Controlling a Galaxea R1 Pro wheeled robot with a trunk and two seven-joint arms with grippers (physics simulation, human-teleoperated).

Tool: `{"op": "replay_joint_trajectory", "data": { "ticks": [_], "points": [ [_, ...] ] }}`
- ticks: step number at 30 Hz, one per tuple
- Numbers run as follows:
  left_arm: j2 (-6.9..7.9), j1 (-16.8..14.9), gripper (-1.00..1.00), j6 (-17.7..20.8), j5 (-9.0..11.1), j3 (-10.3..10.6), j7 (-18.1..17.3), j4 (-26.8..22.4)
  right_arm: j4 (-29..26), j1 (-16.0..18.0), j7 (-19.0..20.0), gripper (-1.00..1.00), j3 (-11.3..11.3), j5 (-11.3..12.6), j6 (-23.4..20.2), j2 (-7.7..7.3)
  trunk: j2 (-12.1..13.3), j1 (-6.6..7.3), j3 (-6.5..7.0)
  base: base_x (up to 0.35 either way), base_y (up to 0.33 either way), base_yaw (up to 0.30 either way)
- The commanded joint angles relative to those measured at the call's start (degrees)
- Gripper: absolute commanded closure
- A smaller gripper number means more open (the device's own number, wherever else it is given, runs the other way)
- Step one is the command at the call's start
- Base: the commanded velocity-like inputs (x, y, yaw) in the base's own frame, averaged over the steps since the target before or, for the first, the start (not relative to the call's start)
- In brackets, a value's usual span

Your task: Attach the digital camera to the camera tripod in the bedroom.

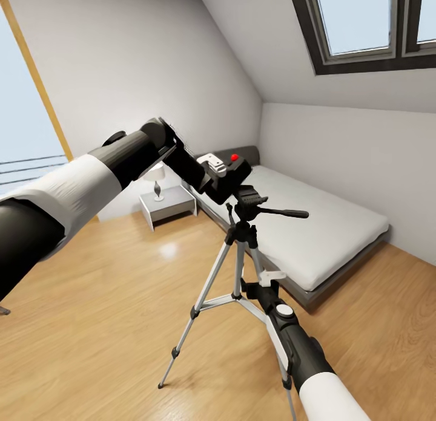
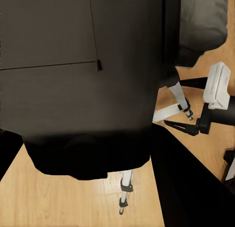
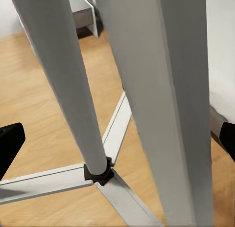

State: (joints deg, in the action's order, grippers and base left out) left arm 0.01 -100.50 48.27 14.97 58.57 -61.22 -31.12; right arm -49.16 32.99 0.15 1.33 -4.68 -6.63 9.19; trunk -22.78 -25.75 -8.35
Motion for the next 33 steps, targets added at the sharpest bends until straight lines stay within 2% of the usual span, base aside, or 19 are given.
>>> {"op": "replay_joint_trajectory", "data": {
  "ticks": [1, 3, 8, 14, 16, 19, 25, 29, 30, 33],
  "points": [
    [0.01, 0.23, 1.0, -0.03, 0.57, -0.1, 0.25, 0.34, -0.12, 0.03, 0.02, -1.0, 0.0, -0.83, -0.39, 0.01, -0.14, -0.03, -0.13, 0.0, 0.0, 0.0],
    [-0.04, 0.85, 1.0, -0.32, 1.1, -0.91, 1.02, 0.31, -0.12, 0.01, -0.05, -1.0, -0.14, -0.86, -0.35, 0.07, -0.14, -0.03, -0.13, 0.0, 0.0, 0.0],
    [-0.11, 2.33, 1.0, -0.91, 2.21, -1.43, 2.87, 0.38, -0.15, 0.01, -0.14, -1.0, 0.24, -2.2, -0.16, -1.33, -0.14, -0.03, -0.13, 0.0, 0.0, 0.0],
    [-0.23, 4.02, 1.0, -1.63, 3.64, -1.86, 5.15, 0.17, -0.15, 0.01, -0.15, -1.0, 0.33, -2.38, -0.08, -1.45, -0.14, -0.03, -0.13, 0.0, 0.0, 0.0],
    [-0.05, 4.44, 1.0, -1.53, 4.29, -2.43, 5.91, -0.42, -0.15, 0.04, -0.13, -1.0, 0.33, -2.44, -0.06, -1.46, -0.14, -0.03, -0.13, 0.0, 0.0, 0.0],
    [0.81, 4.46, 1.0, -1.33, 5.48, -2.15, 6.95, -1.54, -0.15, 0.03, -0.1, -1.0, 0.33, -2.36, -0.05, -1.48, -0.14, -0.03, -0.13, 0.0, 0.0, 0.0],
    [2.67, 4.49, 1.0, 0.38, 2.75, -3.96, 9.23, -3.38, -0.15, 0.02, -0.06, -1.0, 0.4, -2.36, -0.05, -1.46, -0.14, -0.03, -0.13, 0.0, 0.0, 0.0],
    [3.93, 3.34, 1.0, 1.48, 0.67, -5.17, 10.52, -4.61, -0.12, 0.03, -0.06, -1.0, 0.42, -2.36, -0.05, -1.46, -0.14, -0.03, -0.13, 0.0, 0.0, 0.0],
    [5.02, 0.42, 1.0, 9.42, 0.62, -21.12, 10.51, -19.63, -0.1, 0.03, -0.06, -1.0, 0.42, -2.36, -0.05, -1.46, -0.14, -0.03, -0.13, 0.0, 0.0, 0.0],
    [5.46, -2.48, 1.0, 9.53, 0.6, -21.42, 10.51, -18.36, -0.07, 0.02, -0.06, -1.0, 0.42, -2.36, -0.05, -1.46, -0.14, -0.03, -0.13, 0.0, 0.0, 0.0]
  ]
}}
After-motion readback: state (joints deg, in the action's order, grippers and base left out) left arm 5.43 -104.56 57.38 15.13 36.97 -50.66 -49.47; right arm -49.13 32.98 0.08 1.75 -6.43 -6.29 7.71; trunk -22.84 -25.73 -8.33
